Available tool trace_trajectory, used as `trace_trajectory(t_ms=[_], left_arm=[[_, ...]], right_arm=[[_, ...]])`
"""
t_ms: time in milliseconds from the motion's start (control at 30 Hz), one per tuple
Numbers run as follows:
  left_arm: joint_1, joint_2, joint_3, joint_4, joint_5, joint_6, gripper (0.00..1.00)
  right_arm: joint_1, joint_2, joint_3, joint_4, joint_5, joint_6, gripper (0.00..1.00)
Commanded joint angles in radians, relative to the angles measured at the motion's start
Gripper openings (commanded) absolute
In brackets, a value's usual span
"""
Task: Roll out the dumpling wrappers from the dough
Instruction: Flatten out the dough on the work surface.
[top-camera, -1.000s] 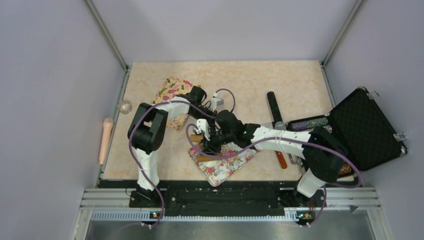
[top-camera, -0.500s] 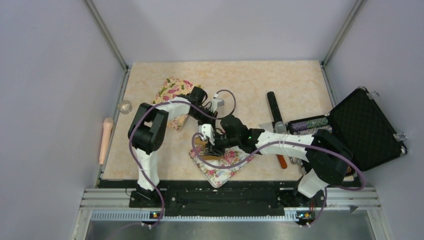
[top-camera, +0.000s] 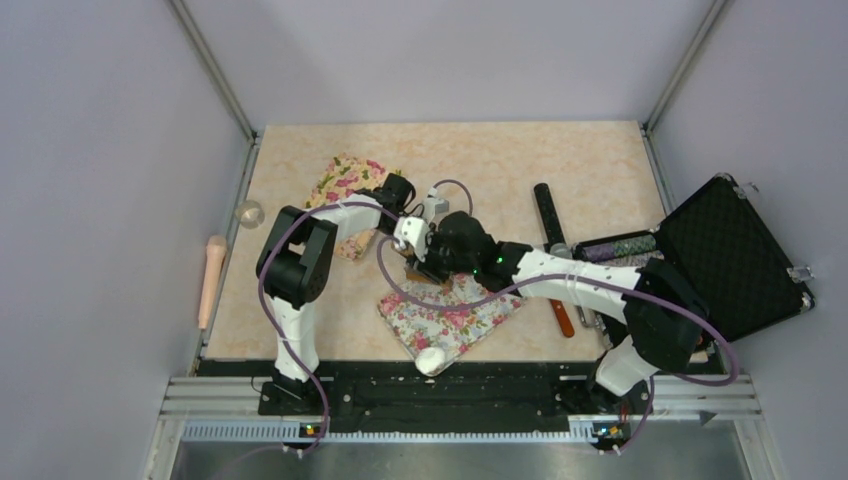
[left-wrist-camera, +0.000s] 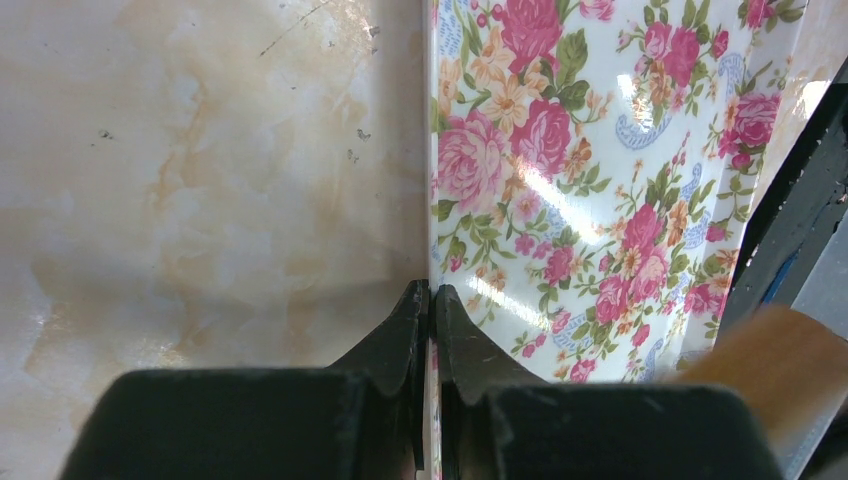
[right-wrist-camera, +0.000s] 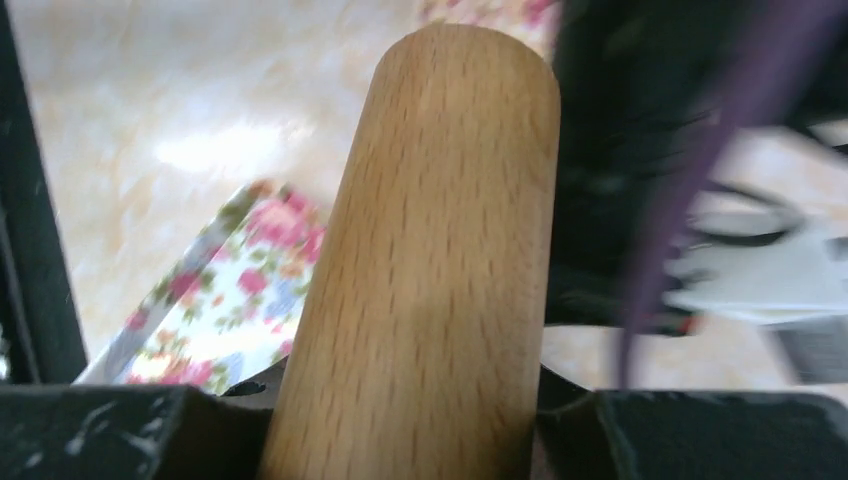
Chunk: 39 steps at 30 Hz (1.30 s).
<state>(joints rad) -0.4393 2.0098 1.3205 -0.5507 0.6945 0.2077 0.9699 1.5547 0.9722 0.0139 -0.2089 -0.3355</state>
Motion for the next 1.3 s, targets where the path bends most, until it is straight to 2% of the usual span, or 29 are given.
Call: trace_trajectory(t_ms=[0, 233, 500, 800, 900, 1267], left_arm=[[0.002, 0.016, 0.018, 0.012, -0.006, 0.006, 0.0], [0.003, 0.015, 0.019, 0.014, -0.009, 0.004, 0.0], [0.004, 0.012, 0.021, 0.007, -0.008, 0.009, 0.0], [0.004, 0.02, 0.029, 0.0, -0.002, 0.012, 0.0], [0.003, 0.024, 0.032, -0.001, 0.0, 0.013, 0.0], [0.004, 0.02, 0.027, 0.0, 0.006, 0.015, 0.0]], right_arm=[[-0.004, -0.017, 0.19, -0.059, 0.164, 0.096, 0.0], [0.052, -0.091, 0.19, -0.188, 0.05, 0.262, 0.0], [0.079, -0.209, 0.054, -0.301, -0.363, 0.123, 0.0], [0.1, -0.169, 0.02, -0.257, -0.461, 0.125, 0.0], [0.149, -0.139, 0.039, -0.294, -0.447, 0.097, 0.0], [0.168, -0.094, -0.012, -0.172, -0.08, 0.066, 0.0]])
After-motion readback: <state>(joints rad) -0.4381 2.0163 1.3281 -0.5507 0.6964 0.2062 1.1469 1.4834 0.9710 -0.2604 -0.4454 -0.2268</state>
